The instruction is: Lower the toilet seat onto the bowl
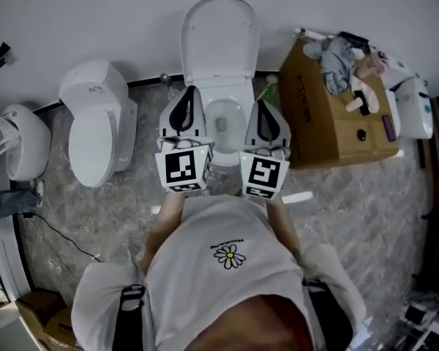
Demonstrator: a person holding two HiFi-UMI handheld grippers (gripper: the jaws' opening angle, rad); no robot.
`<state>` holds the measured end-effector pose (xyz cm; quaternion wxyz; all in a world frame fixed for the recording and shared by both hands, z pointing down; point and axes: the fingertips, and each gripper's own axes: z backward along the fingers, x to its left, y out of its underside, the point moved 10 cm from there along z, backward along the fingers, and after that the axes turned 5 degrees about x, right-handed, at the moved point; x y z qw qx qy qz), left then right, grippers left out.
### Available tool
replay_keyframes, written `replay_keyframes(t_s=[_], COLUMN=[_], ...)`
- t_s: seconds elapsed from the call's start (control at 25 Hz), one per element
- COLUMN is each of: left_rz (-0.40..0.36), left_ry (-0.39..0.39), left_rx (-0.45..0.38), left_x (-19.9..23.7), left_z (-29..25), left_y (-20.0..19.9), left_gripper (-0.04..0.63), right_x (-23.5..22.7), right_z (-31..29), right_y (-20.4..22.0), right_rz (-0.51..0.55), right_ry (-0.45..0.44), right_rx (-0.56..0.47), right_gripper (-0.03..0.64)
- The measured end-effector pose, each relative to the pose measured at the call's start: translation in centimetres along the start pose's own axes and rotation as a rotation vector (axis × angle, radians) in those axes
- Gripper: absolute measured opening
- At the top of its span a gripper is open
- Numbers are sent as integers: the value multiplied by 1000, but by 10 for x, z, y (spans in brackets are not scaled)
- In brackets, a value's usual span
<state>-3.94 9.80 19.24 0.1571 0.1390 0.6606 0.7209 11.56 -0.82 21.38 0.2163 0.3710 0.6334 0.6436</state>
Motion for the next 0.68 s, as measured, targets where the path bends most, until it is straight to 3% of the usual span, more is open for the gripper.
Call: replay_keyframes(t_s=[0.68], left_rz=[10], left_ry=[-38], left_rx=[27], left_x=[1], left_z=[9], left_y=[4], left_gripper=[20], right_x=[0], right_z=[2], right_y=[2], right_rz=[3], right_ry=[-51], right_rx=[0], right_gripper=[31])
